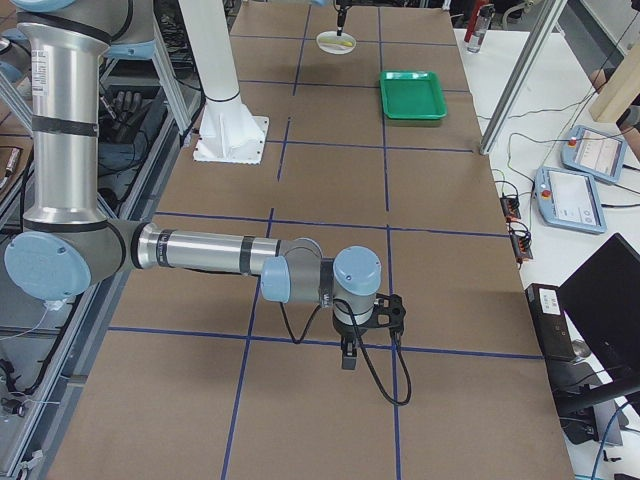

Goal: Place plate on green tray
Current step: 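Lift the plate with spoons and carry it over the green tray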

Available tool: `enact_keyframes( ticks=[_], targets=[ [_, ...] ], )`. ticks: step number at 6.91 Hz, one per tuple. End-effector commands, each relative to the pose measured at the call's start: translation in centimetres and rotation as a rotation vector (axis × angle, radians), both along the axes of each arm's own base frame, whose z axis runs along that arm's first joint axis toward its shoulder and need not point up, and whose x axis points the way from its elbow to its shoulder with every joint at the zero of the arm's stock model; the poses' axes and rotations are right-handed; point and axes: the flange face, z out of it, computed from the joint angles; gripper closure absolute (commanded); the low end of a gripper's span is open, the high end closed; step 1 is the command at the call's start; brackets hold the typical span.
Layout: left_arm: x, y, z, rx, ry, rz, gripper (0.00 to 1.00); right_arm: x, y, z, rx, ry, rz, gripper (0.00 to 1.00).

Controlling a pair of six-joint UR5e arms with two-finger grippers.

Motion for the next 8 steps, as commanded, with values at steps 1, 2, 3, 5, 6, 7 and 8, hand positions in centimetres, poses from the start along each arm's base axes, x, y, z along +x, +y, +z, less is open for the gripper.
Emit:
enact_keyframes(
  ticks=[1, 2, 3, 5, 6, 7, 8],
  targets=[
    [2.1, -8.4, -7.1, -0.095, -0.004, -0.06, 1.0, 0.0, 0.0, 0.0, 0.0, 0.0, 0.0, 0.0],
    [3.4, -11.9, -9.2, -0.146, -0.001, -0.087, 1.0, 0.0, 0.0, 0.0, 0.0, 0.0, 0.0, 0.0],
    [4.8, -15.8, -12.0, -0.174, -0.047, -0.165, 1.0, 0.0, 0.0, 0.0, 0.0, 0.0, 0.0, 0.0],
    [10.6, -21.0, -15.1, -0.25, -0.098, -0.217, 1.0, 0.0, 0.0, 0.0, 0.0, 0.0, 0.0, 0.0],
    [11.9, -22.3, -15.6, -0.262, -0.116, -0.245, 1.0, 0.0, 0.0, 0.0, 0.0, 0.0, 0.0, 0.0],
    [14.2, -22.7, -15.4, -0.285, -0.116, -0.302, 1.0, 0.0, 0.0, 0.0, 0.0, 0.0, 0.0, 0.0],
    [16.9, -22.4, -14.9, -0.33, -0.094, -0.388, 1.0, 0.0, 0.0, 0.0, 0.0, 0.0, 0.0, 0.0]
  ],
)
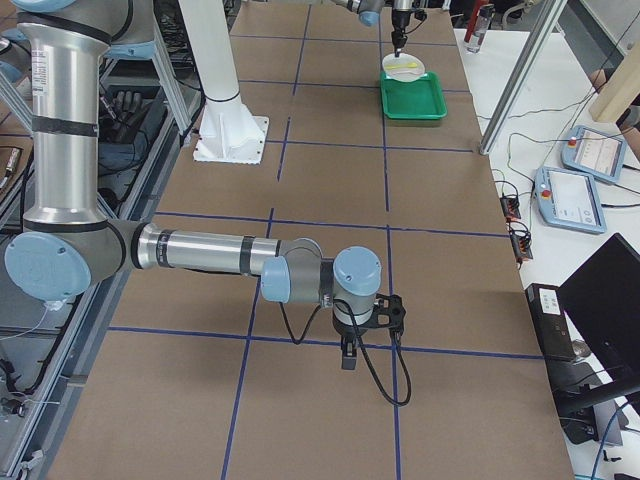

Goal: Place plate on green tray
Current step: 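Lift the plate with spoons and carry it over the green tray, then lower the plate onto the green tray and open the left gripper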

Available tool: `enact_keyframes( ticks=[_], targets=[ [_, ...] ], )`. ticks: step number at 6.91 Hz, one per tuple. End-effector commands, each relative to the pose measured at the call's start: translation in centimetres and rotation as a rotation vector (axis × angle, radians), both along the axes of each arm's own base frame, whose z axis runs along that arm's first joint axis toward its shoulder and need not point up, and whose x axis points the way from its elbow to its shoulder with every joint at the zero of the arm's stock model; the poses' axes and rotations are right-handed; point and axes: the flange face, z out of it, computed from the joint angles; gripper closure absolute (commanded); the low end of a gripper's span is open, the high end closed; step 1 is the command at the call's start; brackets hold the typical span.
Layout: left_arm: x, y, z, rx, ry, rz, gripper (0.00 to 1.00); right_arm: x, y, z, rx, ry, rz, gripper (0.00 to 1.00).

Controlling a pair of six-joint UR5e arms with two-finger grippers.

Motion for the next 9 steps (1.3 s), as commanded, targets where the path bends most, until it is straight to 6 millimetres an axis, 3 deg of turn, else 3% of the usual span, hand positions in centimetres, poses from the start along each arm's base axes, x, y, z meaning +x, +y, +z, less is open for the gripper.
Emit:
enact_keyframes(
  ticks=[1, 2, 5, 6, 7, 9],
  targets=[
    [5.4, -0.1, -0.2, -0.076, 0.022, -0.143, 1.0, 0.0, 0.0, 0.0, 0.0, 0.0, 0.0, 0.0],
    [6.7, -0.6, -1.3, -0.119, 0.027, -0.181, 1.0, 0.0, 0.0, 0.0, 0.0, 0.0, 0.0, 0.0],
    [8.5, -0.6, 0.1, -0.154, 0.041, -0.255, 1.0, 0.0, 0.0, 0.0, 0.0, 0.0, 0.0, 0.0],
    [8.5, -0.5, 0.1, -0.153, 0.041, -0.253, 0.84, 0.0, 0.0, 0.0, 0.0, 0.0, 0.0, 0.0],
    [9.7, 0.2, 0.0, -0.128, 0.046, -0.243, 0.01, 0.0, 0.0, 0.0, 0.001, 0.0, -0.001, 0.0],
    [9.6, 0.4, -0.2, -0.091, 0.05, -0.229, 0.0, 0.0, 0.0, 0.0, 0.001, 0.0, 0.0, 0.0]
  ],
)
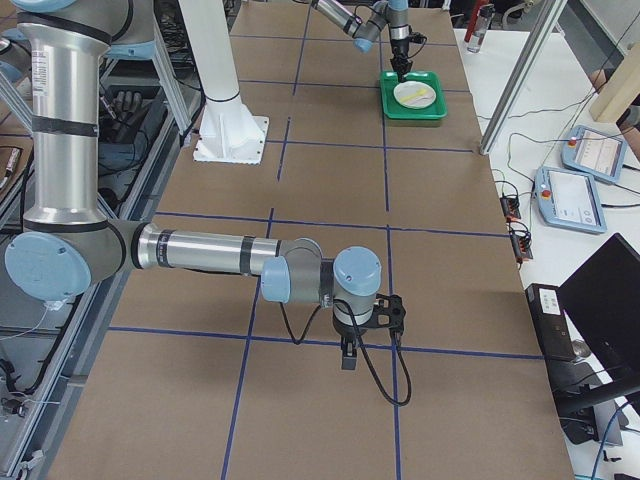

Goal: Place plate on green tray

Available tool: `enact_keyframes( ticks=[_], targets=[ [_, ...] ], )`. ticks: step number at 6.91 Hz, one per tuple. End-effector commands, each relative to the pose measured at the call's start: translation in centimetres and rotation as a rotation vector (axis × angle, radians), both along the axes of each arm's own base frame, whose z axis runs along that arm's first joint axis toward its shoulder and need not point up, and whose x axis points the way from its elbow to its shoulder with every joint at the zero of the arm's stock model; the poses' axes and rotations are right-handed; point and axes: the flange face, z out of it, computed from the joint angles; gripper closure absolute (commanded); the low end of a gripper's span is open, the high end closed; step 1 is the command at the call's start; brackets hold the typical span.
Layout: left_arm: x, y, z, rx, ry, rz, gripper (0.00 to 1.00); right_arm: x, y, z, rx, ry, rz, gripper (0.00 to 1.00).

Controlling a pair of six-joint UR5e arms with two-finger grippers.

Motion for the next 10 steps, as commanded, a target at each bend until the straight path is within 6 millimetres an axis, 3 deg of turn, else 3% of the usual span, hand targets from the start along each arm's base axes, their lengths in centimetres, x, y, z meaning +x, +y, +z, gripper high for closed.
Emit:
enact_keyframes(
  ticks=[1, 3, 4, 6, 7, 8, 9, 10],
  targets=[
    [-0.4, 0.0, -0.5, 0.061, -0.006, 0.021, 0.0, 0.0, 0.0, 0.0, -0.001, 0.0, 0.0, 0.0],
    [-3.1, 0.4, -4.5, 0.147, -0.05, 0.09, 0.0, 0.0, 0.0, 0.0, -0.001, 0.0, 0.0, 0.0],
    [-4.7, 2.1, -6.4, 0.219, -0.104, 0.153, 0.0, 0.0, 0.0, 0.0, -0.001, 0.0, 0.0, 0.0],
    [-12.0, 3.0, -11.0, 0.373, -0.225, 0.22, 0.0, 0.0, 0.0, 0.0, -0.001, 0.0, 0.0, 0.0],
    [-14.2, 4.0, -12.4, 0.434, -0.305, 0.291, 0.0, 0.0, 0.0, 0.0, -0.001, 0.0, 0.0, 0.0],
    [-16.4, 4.2, -12.9, 0.493, -0.383, 0.344, 0.0, 0.0, 0.0, 0.0, -0.001, 0.0, 0.0, 0.0],
    [-19.7, 3.6, -11.7, 0.576, -0.441, 0.416, 0.0, 0.0, 0.0, 0.0, -0.001, 0.0, 0.0, 0.0],
    [-24.4, 4.3, -7.9, 0.639, -0.495, 0.475, 0.0, 0.0, 0.0, 0.0, -0.001, 0.0, 0.0, 0.0]
  ],
)
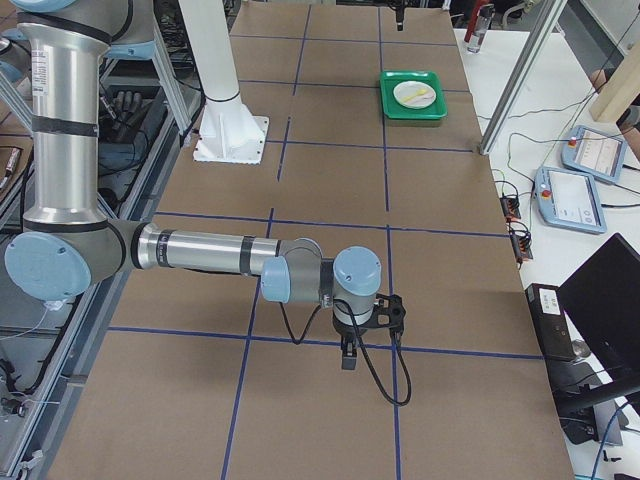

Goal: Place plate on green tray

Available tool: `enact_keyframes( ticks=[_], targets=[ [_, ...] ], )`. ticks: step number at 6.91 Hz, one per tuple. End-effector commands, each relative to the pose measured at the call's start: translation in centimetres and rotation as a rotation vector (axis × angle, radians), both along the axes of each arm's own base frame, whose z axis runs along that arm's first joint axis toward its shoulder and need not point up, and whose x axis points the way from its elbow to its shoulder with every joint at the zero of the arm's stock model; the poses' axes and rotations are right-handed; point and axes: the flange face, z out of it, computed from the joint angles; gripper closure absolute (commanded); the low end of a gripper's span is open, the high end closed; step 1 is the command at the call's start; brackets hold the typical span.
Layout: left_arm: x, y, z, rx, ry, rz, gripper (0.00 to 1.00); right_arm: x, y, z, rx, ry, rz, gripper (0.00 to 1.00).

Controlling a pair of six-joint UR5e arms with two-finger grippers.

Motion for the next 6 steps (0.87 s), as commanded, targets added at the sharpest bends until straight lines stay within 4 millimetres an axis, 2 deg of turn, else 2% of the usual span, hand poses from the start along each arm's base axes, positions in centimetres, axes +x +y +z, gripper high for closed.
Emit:
enact_keyframes(
  ticks=[1, 2, 3, 4, 5, 6],
  targets=[
    [-10.2, 1.7, 6.7, 0.112, -0.108, 0.094, 0.0, 0.0, 0.0, 0.0, 0.0, 0.0, 0.0, 0.0],
    [-13.9, 3.1, 10.1, 0.111, -0.132, 0.1, 0.0, 0.0, 0.0, 0.0, 0.0, 0.0, 0.0, 0.0],
    [-16.7, 5.7, 14.6, 0.096, -0.15, 0.131, 0.0, 0.0, 0.0, 0.0, 0.001, 0.0, -0.001, 0.0],
    [-17.5, 7.0, 16.2, 0.054, -0.091, 0.132, 0.0, 0.0, 0.0, 0.0, 0.0, 0.0, 0.0, 0.0],
    [-20.5, 11.3, 21.0, -0.029, -0.039, 0.089, 0.0, 0.0, 0.0, 0.1, -0.002, 0.0, 0.0, 0.0],
    [-21.7, 17.5, 25.8, -0.11, -0.015, 0.066, 0.0, 0.0, 0.0, 0.0, 0.0, 0.0, 0.0, 0.0]
  ],
)
